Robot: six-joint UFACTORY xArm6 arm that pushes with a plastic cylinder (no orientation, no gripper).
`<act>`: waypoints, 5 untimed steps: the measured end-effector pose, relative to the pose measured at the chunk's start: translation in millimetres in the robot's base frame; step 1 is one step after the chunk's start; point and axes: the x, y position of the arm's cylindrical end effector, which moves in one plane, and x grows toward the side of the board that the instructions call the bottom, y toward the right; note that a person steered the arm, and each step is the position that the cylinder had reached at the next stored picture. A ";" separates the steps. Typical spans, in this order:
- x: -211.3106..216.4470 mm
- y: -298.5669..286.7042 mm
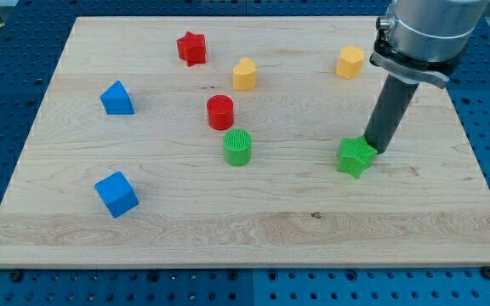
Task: Move the green star towards the bottom center of the board
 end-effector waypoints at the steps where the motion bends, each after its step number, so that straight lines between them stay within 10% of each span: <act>1: 29.9 -9.8; 3: 53.3 -30.2; 5: -22.2 -28.0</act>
